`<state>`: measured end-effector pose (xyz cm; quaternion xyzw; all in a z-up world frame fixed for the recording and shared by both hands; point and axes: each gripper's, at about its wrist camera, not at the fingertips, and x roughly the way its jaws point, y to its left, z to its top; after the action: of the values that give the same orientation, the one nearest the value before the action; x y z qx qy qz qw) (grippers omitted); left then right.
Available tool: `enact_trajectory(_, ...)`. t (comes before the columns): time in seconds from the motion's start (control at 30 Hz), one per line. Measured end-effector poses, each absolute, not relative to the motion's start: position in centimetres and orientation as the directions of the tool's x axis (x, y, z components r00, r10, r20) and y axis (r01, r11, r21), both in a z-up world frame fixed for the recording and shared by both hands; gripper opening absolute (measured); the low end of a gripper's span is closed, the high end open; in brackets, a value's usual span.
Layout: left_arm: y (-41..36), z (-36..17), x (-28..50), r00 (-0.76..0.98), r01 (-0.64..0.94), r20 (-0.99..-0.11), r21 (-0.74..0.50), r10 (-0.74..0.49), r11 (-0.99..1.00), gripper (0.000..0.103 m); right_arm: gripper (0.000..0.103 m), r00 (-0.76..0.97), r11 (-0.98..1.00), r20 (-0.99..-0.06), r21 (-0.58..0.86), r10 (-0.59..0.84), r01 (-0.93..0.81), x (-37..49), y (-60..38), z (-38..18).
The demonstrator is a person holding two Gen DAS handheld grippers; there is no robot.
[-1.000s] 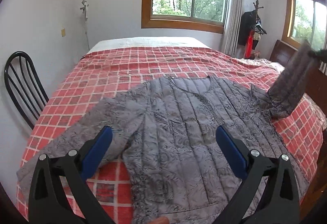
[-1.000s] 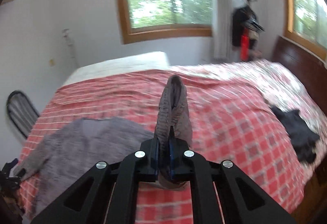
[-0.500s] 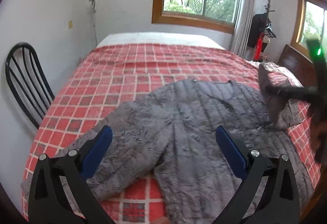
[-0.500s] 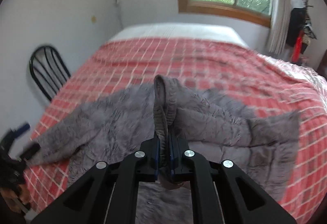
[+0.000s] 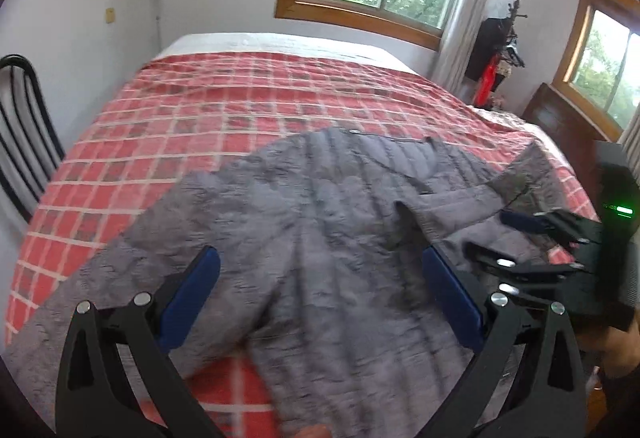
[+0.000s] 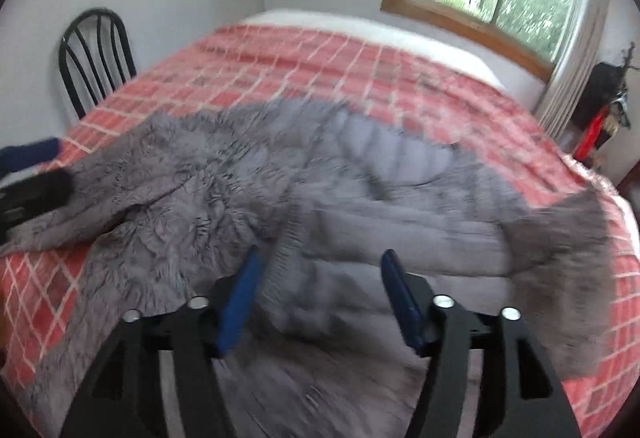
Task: Fold large clothes
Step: 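Lay the sleeve across the jacket body with the right gripper and release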
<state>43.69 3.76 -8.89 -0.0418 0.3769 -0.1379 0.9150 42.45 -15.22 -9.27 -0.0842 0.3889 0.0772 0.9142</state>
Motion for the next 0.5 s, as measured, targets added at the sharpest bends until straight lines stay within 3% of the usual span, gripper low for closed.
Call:
enact_trajectory(0.07,1.6,-8.8,44.1,0.665,0.254,-0.677,-0.192,-0.315,0.948,0.1,0.084,0.717,0.977,-0.694,-0.103,0.062,-0.184,40.6,-17.5,-7.9)
enact_trajectory(0.3,-6.5,-12.0,47.7,0.527,0.316,-0.761,-0.236,-0.377,0.919,0.1,0.085,0.716,0.975,-0.695,-0.197,-0.063,-0.105,36.5,-24.2,-8.7)
enact_trajectory(0.4,-9.2,-14.4,49.2,0.464,0.319,-0.807,-0.232,-0.365,0.919,0.097,0.085,0.707,0.982,-0.705,-0.169,-0.063,-0.081,35.8,-26.5,-9.6)
enact_trajectory(0.43,-9.9,-15.2,49.8,0.445,0.317,-0.821,-0.228,-0.357,0.92,0.068,0.085,0.7,0.986,-0.711,-0.15,-0.056,-0.073,35.7,-27.2,-10.0)
enact_trajectory(0.47,-10.5,-16.2,50.5,0.407,0.312,-0.843,-0.234,-0.352,0.921,0.029,0.085,0.693,0.989,-0.719,-0.132,-0.049,-0.067,35.6,-28.0,-10.3)
enact_trajectory(0.5,-10.7,-16.5,50.9,0.392,0.303,-0.846,-0.253,-0.362,0.919,0.03,0.085,0.689,0.99,-0.724,-0.124,-0.046,-0.065,35.7,-28.2,-10.6)
